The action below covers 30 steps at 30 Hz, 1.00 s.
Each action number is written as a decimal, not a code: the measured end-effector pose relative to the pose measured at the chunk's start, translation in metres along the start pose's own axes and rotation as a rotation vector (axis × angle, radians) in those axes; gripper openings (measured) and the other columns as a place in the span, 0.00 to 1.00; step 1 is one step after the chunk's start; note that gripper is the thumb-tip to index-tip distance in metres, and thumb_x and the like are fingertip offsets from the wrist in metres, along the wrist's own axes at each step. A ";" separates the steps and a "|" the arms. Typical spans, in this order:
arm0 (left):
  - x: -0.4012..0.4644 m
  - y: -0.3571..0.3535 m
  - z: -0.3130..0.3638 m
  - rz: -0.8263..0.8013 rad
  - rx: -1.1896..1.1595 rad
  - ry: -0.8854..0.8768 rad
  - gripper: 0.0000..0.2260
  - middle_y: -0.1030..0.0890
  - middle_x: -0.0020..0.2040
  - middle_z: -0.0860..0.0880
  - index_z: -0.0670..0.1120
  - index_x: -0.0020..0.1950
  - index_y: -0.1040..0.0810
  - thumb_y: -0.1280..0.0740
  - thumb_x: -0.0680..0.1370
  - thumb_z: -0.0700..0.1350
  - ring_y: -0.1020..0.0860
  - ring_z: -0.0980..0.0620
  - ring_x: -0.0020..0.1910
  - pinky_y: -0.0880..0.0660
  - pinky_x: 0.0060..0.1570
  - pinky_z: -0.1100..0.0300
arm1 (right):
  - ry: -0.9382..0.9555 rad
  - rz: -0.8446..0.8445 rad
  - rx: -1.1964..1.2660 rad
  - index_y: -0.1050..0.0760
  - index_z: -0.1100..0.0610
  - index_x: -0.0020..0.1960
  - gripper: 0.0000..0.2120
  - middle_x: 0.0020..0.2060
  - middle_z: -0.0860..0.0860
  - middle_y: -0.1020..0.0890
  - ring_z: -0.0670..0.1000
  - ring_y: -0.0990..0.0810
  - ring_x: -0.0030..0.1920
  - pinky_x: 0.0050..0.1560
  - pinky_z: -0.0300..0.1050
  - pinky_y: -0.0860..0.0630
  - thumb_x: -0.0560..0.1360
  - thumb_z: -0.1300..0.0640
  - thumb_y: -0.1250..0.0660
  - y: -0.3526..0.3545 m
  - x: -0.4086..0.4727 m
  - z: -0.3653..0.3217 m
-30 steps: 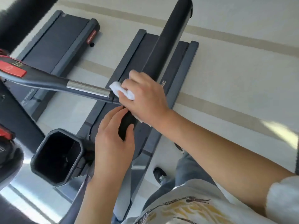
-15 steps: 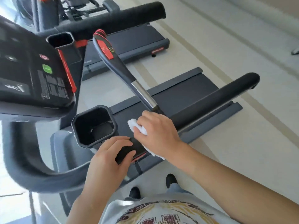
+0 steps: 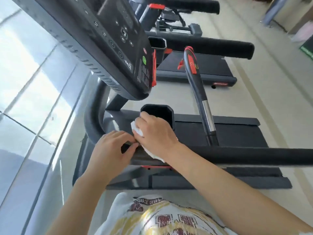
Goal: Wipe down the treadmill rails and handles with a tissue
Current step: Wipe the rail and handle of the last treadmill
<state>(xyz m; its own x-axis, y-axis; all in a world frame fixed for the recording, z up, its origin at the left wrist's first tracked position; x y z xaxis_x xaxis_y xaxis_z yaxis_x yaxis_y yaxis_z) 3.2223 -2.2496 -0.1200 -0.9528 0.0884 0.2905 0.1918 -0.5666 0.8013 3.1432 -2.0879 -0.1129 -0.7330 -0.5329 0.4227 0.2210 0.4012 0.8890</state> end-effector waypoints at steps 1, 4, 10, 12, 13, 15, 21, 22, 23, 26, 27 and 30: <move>0.003 0.002 -0.005 0.015 0.021 0.010 0.01 0.17 0.44 0.59 0.52 0.47 0.15 0.24 0.78 0.48 0.20 0.52 0.45 0.20 0.51 0.47 | 0.020 -0.009 0.000 0.21 0.58 0.46 0.07 0.42 0.54 0.22 0.55 0.22 0.35 0.31 0.47 0.28 0.79 0.55 0.28 -0.003 0.011 0.002; 0.012 0.005 -0.016 0.040 0.050 0.024 0.06 0.17 0.43 0.57 0.50 0.47 0.14 0.30 0.80 0.50 0.19 0.50 0.44 0.20 0.52 0.48 | 0.007 -0.052 0.032 0.20 0.57 0.49 0.08 0.46 0.53 0.22 0.55 0.20 0.38 0.33 0.44 0.30 0.80 0.52 0.29 -0.009 0.038 0.014; 0.023 -0.004 -0.032 -0.020 0.015 -0.025 0.13 0.17 0.40 0.57 0.50 0.47 0.15 0.37 0.81 0.54 0.20 0.51 0.41 0.21 0.48 0.50 | -0.229 -0.045 0.062 0.19 0.54 0.52 0.12 0.47 0.48 0.24 0.52 0.25 0.39 0.40 0.49 0.24 0.82 0.46 0.34 -0.009 0.058 0.055; 0.024 -0.009 -0.032 0.006 0.046 -0.031 0.13 0.18 0.37 0.56 0.51 0.44 0.16 0.37 0.81 0.53 0.21 0.51 0.38 0.22 0.43 0.51 | -0.262 -0.067 0.015 0.19 0.52 0.52 0.12 0.46 0.47 0.24 0.53 0.24 0.39 0.39 0.47 0.25 0.82 0.44 0.34 -0.005 0.054 0.061; 0.024 -0.011 -0.032 0.034 0.057 -0.032 0.14 0.19 0.35 0.56 0.51 0.42 0.16 0.38 0.81 0.53 0.22 0.51 0.36 0.23 0.40 0.52 | -0.296 -0.078 -0.014 0.19 0.52 0.52 0.12 0.46 0.47 0.25 0.53 0.23 0.39 0.38 0.47 0.27 0.82 0.44 0.34 -0.002 0.048 0.064; 0.023 -0.014 -0.032 0.088 0.064 -0.035 0.15 0.22 0.32 0.55 0.50 0.38 0.18 0.37 0.81 0.52 0.24 0.50 0.32 0.25 0.35 0.53 | -0.401 -0.094 -0.054 0.20 0.51 0.52 0.12 0.45 0.45 0.26 0.54 0.23 0.39 0.38 0.45 0.31 0.82 0.43 0.34 0.006 0.032 0.072; 0.025 -0.017 -0.034 0.117 0.095 -0.042 0.17 0.27 0.28 0.53 0.48 0.32 0.24 0.38 0.80 0.51 0.30 0.49 0.27 0.30 0.30 0.55 | -0.600 -0.153 -0.018 0.22 0.52 0.45 0.13 0.41 0.46 0.27 0.55 0.25 0.37 0.38 0.48 0.33 0.82 0.43 0.33 0.017 -0.012 0.039; 0.024 -0.017 -0.034 0.119 0.091 -0.058 0.18 0.28 0.27 0.53 0.48 0.31 0.26 0.38 0.80 0.50 0.32 0.49 0.26 0.31 0.29 0.55 | -0.622 -0.131 0.000 0.24 0.51 0.44 0.14 0.40 0.47 0.27 0.54 0.26 0.36 0.37 0.48 0.33 0.82 0.43 0.33 0.018 -0.017 0.028; 0.024 -0.017 -0.034 0.123 0.088 -0.071 0.18 0.29 0.27 0.53 0.48 0.31 0.27 0.38 0.80 0.49 0.33 0.49 0.26 0.32 0.29 0.55 | -0.630 -0.100 0.005 0.25 0.50 0.43 0.14 0.40 0.47 0.27 0.53 0.27 0.35 0.36 0.47 0.34 0.82 0.43 0.32 0.019 -0.021 0.018; 0.024 -0.016 -0.036 0.128 0.090 -0.105 0.18 0.30 0.27 0.53 0.48 0.30 0.27 0.37 0.80 0.49 0.33 0.49 0.26 0.35 0.28 0.56 | -0.576 -0.061 -0.003 0.26 0.52 0.43 0.12 0.38 0.46 0.28 0.51 0.31 0.32 0.33 0.44 0.36 0.81 0.46 0.31 0.018 -0.018 -0.009; 0.025 -0.017 -0.036 0.127 0.091 -0.119 0.18 0.30 0.26 0.53 0.48 0.30 0.27 0.37 0.80 0.49 0.33 0.49 0.25 0.36 0.28 0.57 | -0.543 -0.060 0.011 0.26 0.53 0.42 0.13 0.38 0.46 0.29 0.50 0.32 0.31 0.32 0.43 0.37 0.81 0.47 0.31 0.013 -0.013 -0.017; 0.027 -0.017 -0.035 0.114 0.085 -0.154 0.18 0.32 0.26 0.54 0.49 0.30 0.32 0.35 0.80 0.48 0.36 0.50 0.25 0.39 0.27 0.58 | -0.503 -0.034 -0.011 0.27 0.55 0.40 0.15 0.36 0.46 0.29 0.50 0.35 0.29 0.31 0.43 0.39 0.82 0.48 0.31 -0.003 0.014 -0.033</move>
<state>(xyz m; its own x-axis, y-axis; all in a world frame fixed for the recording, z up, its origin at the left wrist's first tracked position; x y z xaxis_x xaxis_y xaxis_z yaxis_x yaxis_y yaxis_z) 3.1850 -2.2668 -0.1438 -0.8777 0.1554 0.4533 0.3218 -0.5097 0.7979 3.1540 -2.1212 -0.1041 -0.9585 -0.1197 0.2586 0.1963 0.3805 0.9037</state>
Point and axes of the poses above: each hand's wrist, its own x-axis towards the middle knuckle, its own y-axis out of the back of the hand, z = x × y, the point moved 1 cm from there along x, towards the middle knuckle
